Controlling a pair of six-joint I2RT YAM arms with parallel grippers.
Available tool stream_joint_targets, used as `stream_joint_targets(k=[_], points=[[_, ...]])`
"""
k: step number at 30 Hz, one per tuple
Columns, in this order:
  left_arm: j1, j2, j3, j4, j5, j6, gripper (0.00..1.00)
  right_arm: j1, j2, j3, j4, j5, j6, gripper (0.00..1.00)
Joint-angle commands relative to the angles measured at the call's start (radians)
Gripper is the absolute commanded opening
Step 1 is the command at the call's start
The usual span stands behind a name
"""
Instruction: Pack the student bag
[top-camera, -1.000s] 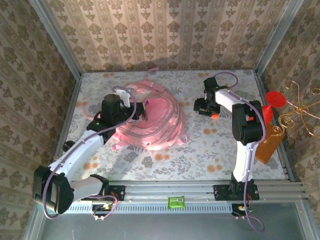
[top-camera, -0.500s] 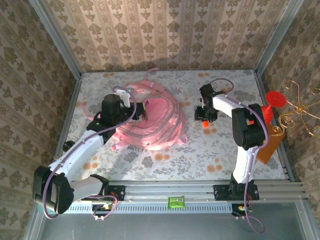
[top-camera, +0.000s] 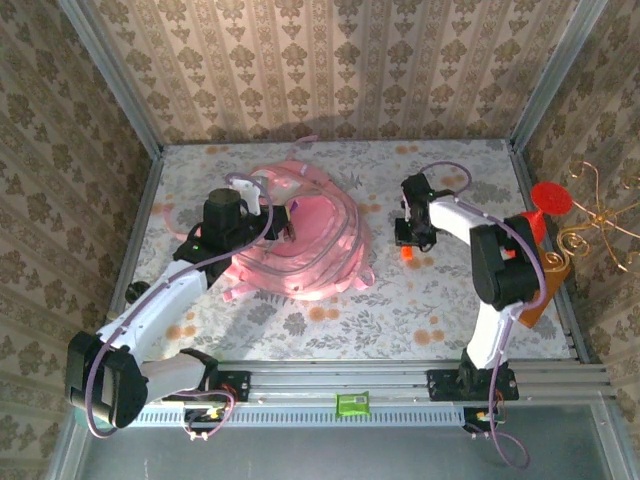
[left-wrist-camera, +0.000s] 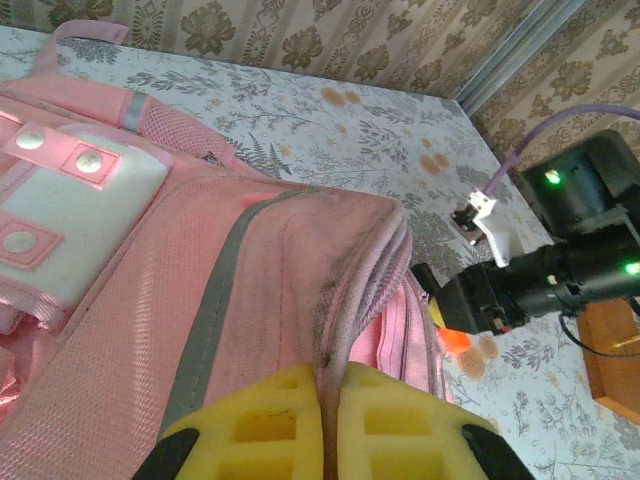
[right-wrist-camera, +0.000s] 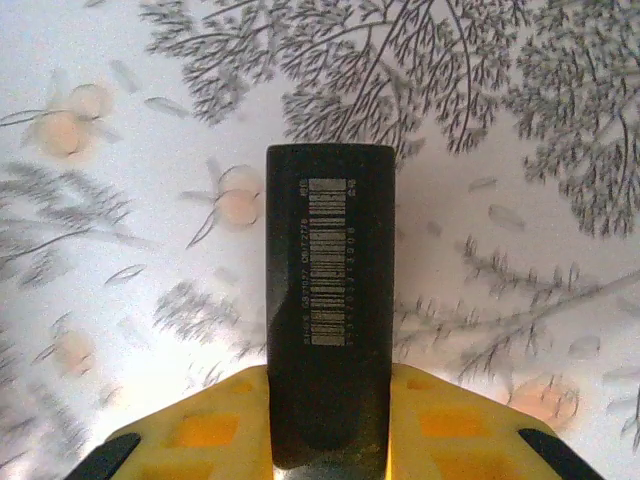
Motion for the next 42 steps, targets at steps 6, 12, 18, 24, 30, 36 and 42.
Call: stream_joint_targets(k=[6, 12, 18, 24, 30, 36, 42], points=[[0.001, -0.035, 0.019, 0.084, -0.002, 0.021, 0.00, 0.080, -0.379, -0.157, 0.417, -0.394, 0.333, 0.21], [0.001, -0.032, 0.023, 0.094, -0.002, 0.016, 0.00, 0.255, -0.355, -0.130, 0.608, -0.425, 0.530, 0.22], [0.001, -0.028, 0.037, 0.099, -0.001, 0.007, 0.00, 0.351, -0.190, -0.055, 0.753, -0.509, 0.706, 0.22], [-0.009, -0.027, 0.044, 0.099, -0.002, 0.008, 0.00, 0.382, -0.050, 0.007, 0.812, -0.522, 0.828, 0.22], [-0.013, -0.027, 0.047, 0.094, -0.009, 0.015, 0.00, 0.387, 0.010, 0.028, 0.835, -0.465, 0.869, 0.24], [-0.015, -0.026, 0.039, 0.100, -0.007, 0.014, 0.00, 0.381, 0.067, 0.099, 0.794, -0.376, 0.841, 0.26], [-0.016, -0.026, 0.035, 0.106, -0.009, 0.016, 0.00, 0.380, 0.106, 0.162, 0.731, -0.319, 0.814, 0.42]])
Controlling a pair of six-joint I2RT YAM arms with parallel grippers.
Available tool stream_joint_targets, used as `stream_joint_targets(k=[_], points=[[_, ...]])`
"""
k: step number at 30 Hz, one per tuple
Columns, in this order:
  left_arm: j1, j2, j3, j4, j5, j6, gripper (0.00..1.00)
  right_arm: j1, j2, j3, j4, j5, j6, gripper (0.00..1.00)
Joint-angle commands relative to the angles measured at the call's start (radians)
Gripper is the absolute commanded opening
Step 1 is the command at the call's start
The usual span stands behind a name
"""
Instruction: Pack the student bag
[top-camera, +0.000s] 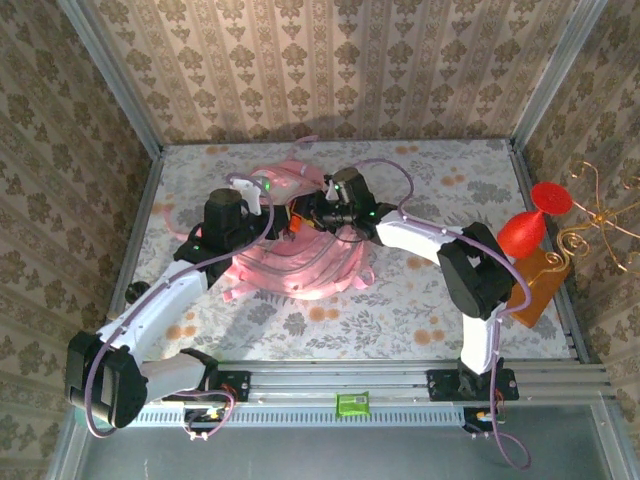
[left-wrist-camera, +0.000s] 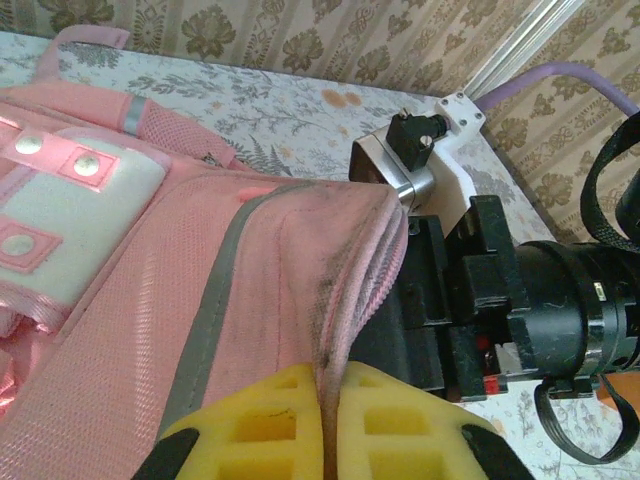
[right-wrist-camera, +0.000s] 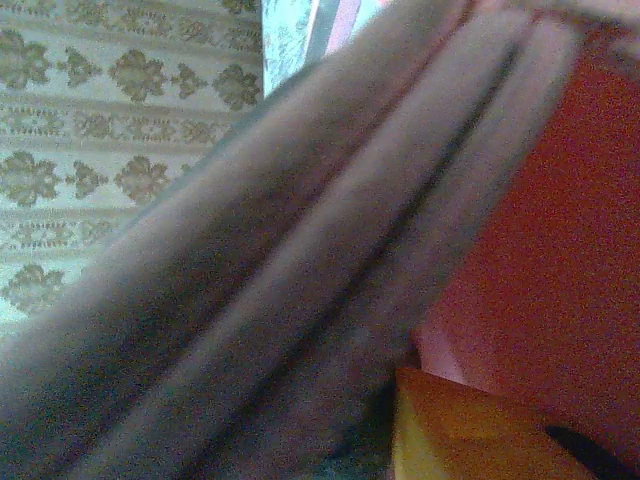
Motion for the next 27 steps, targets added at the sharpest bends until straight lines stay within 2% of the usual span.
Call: stream_joint_targets(k=[1, 5, 16, 22, 27], points=[[-0.005, -0.023, 0.034, 0.098, 0.010, 0.013, 0.00, -0.006, 0.024, 0.038, -0.032, 0.057, -0.023, 0.45], [-0.005, -0.020, 0.033, 0.098, 0.005, 0.020, 0.00, -0.011, -0.011, 0.013, -0.062, 0.051, -0.058, 0.52], [-0.004, -0.009, 0.031, 0.094, -0.003, 0.024, 0.00, -0.033, -0.220, -0.111, -0.176, 0.044, -0.209, 0.58], [-0.004, -0.003, 0.027, 0.095, -0.003, 0.018, 0.00, -0.060, -0.336, -0.195, -0.213, -0.011, -0.309, 0.61], [-0.010, 0.006, 0.009, 0.104, 0.000, 0.010, 0.00, -0.063, -0.395, -0.225, -0.404, 0.201, -0.417, 0.61]])
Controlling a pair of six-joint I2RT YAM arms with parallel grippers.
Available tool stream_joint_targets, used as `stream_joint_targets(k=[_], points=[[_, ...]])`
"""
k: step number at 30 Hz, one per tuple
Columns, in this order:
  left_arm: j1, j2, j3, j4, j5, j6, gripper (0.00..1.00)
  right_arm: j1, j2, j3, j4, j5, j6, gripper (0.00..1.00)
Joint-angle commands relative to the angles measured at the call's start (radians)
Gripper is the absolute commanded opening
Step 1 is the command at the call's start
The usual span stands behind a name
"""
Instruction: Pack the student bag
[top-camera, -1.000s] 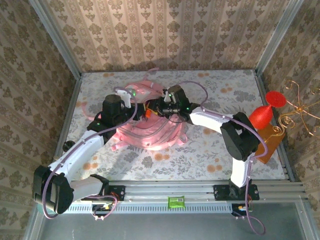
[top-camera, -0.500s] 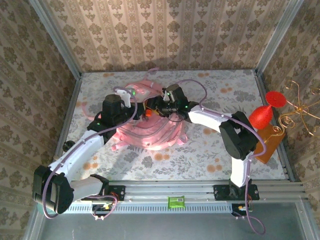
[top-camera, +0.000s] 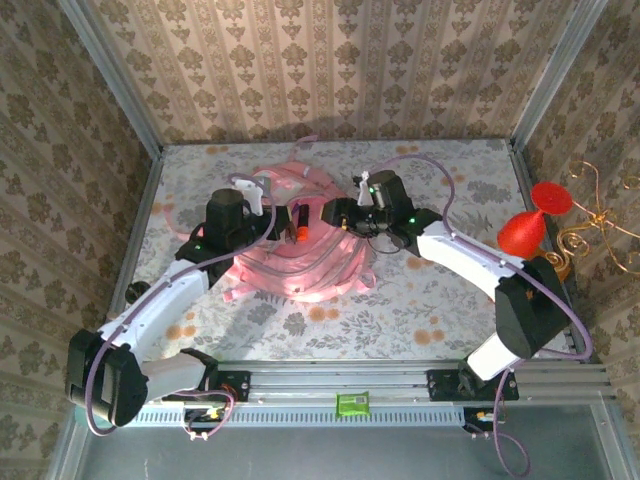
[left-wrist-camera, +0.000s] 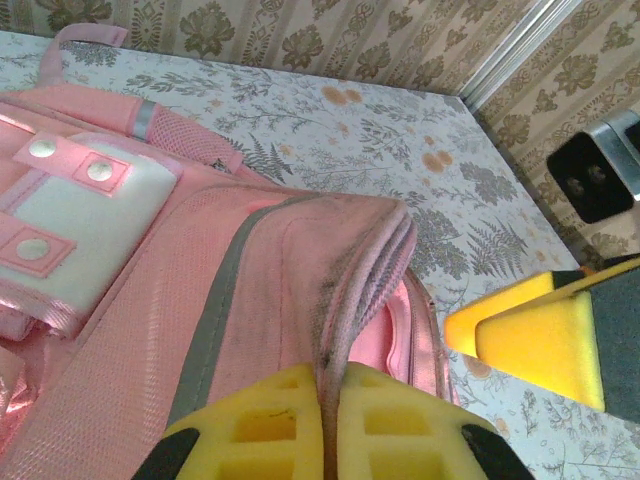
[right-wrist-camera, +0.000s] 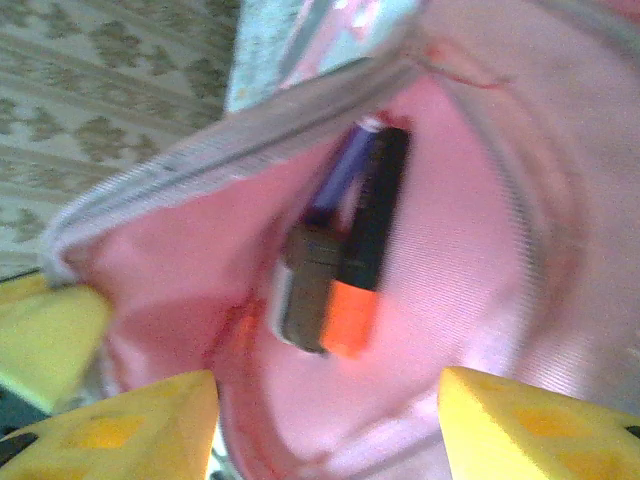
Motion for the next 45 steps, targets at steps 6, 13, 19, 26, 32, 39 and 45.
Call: stream_joint_targets(k=[6, 13, 19, 26, 32, 39, 45], points=[[-0.022, -0.004, -0.056, 0.118, -0.013, -0.018, 0.00, -0.004, 0.056, -0.013, -0.073, 0.110, -0.082, 0.58], [-0.092, -0.006, -0.110, 0.130, -0.057, -0.039, 0.00, -0.030, 0.194, 0.046, -0.036, 0.112, -0.077, 0.32], [-0.182, 0.025, -0.113, 0.147, -0.112, -0.049, 0.00, -0.094, 0.281, 0.143, -0.066, 0.037, -0.138, 0.23], [-0.248, 0.143, -0.034, 0.145, -0.108, -0.036, 0.19, -0.172, 0.299, 0.227, -0.199, -0.002, -0.238, 0.24], [-0.244, 0.081, 0.000, 0.029, -0.154, 0.054, 0.53, -0.211, 0.141, 0.134, -0.255, 0.081, -0.302, 0.35], [-0.110, -0.132, -0.139, -0.053, -0.253, 0.080, 0.76, -0.105, -0.045, -0.014, -0.192, 0.045, -0.302, 0.46], [0.106, -0.124, -0.174, -0.061, -0.087, -0.004, 0.77, 0.048, -0.035, -0.052, -0.061, -0.035, -0.239, 0.55]])
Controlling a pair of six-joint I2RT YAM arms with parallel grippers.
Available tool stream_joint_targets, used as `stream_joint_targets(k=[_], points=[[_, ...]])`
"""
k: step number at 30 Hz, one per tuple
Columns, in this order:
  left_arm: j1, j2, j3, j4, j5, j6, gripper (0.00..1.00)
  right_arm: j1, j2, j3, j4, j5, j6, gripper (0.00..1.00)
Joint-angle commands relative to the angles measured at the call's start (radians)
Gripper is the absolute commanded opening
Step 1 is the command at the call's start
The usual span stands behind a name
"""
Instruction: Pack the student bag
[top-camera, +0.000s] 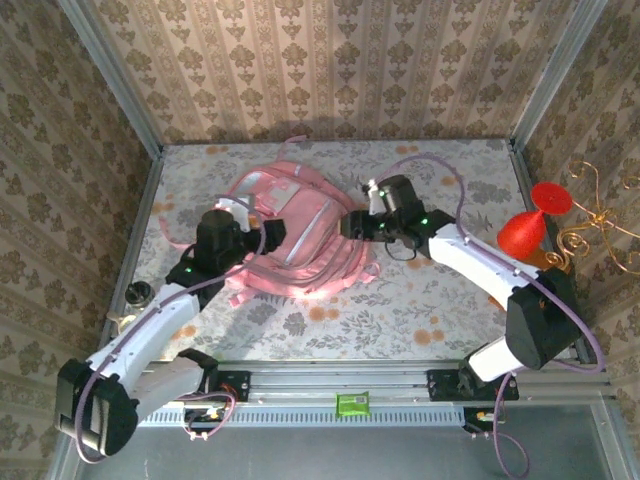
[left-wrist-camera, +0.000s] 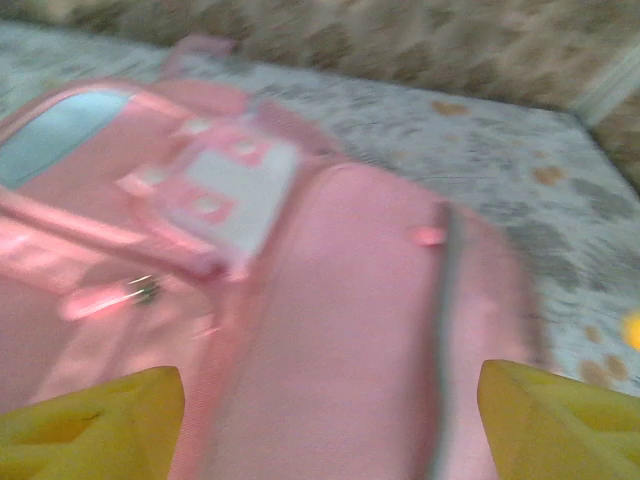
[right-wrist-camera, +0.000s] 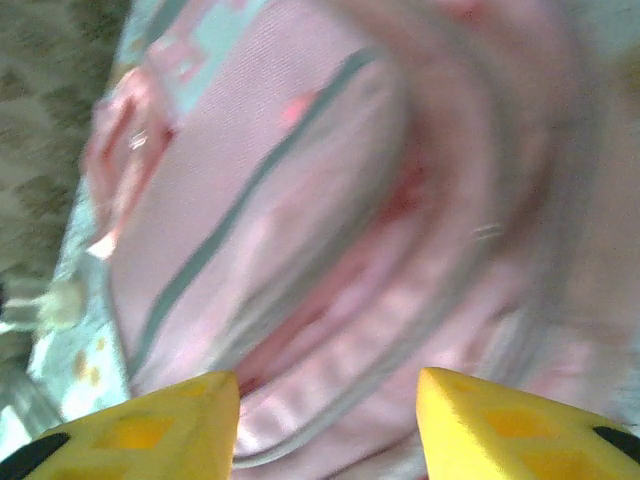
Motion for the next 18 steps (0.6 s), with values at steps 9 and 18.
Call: stream_joint_targets(k=[9, 18], points=[[0.012, 0.200, 0.039, -0.033, 0.097, -0.015, 0.76, 0.082, 0.205, 0.050, 0.113, -0.032, 0.126, 0.63], [-0.037, 0.207, -0.018, 0.015, 0.177, -0.051, 0.69, 0.012, 0.287, 0.133, -0.010, 0.037, 0.028, 0.53]])
